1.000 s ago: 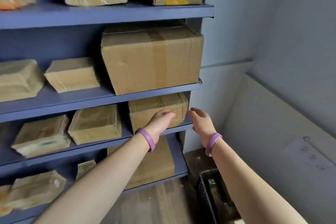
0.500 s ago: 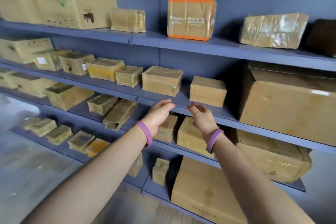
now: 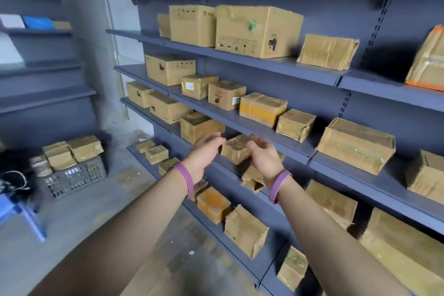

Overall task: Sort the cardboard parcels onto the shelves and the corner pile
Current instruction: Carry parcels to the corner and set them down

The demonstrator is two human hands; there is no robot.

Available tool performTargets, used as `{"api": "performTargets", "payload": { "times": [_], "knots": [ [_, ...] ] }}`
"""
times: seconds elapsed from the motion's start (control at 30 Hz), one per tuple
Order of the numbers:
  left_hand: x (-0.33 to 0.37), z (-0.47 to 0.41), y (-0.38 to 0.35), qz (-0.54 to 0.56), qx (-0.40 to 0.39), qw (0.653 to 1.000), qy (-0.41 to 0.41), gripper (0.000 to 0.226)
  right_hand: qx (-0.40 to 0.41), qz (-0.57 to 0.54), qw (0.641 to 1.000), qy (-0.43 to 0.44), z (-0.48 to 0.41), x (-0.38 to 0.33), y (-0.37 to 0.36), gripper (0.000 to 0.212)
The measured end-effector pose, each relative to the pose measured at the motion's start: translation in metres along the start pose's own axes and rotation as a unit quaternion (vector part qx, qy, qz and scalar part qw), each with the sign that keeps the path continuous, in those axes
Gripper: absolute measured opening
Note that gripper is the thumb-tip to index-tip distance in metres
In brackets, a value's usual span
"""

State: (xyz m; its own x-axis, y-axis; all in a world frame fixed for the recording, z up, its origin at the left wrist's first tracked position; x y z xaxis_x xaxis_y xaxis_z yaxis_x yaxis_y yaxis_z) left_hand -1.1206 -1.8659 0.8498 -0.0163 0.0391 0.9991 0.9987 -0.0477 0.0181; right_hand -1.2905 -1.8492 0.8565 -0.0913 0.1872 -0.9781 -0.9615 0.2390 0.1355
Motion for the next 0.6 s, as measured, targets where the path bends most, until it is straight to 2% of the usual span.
{"api": "performTargets", "payload": {
  "times": [0.13,0.37,0.6],
  "knots": [
    [-0.002,-0.028,0.077,-0.001,0.058,0.998,0.002,0.029,-0.059,0.029,0.998,0.012,-0.024,-0.017,-0.087,0.054],
    [-0.002,-0.095,0.181,-0.009,0.145,0.989,-0.006,0.026,-0.133,0.033,0.99,0.029,-0.098,-0.049,-0.197,0.049],
    [0.003,-0.213,0.242,-0.032,0.178,0.983,-0.022,0.034,-0.176,0.015,0.984,0.035,-0.206,-0.08,-0.282,0.056]
  ]
}}
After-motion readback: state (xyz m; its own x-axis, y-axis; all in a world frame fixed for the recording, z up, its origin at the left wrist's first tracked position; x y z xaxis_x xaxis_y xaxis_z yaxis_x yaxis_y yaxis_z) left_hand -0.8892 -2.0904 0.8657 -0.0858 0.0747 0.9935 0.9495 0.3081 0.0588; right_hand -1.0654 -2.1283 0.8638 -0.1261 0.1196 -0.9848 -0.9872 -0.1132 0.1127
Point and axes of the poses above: each hand's wrist, its own z-axis away from the middle knuckle, its own y-axis out of the back of the hand, x = y × z, the point moved 10 cm from there along -z, towards the middle knuckle, and after that the axes turned 9 degrees about -y, right-handed, at the moved point
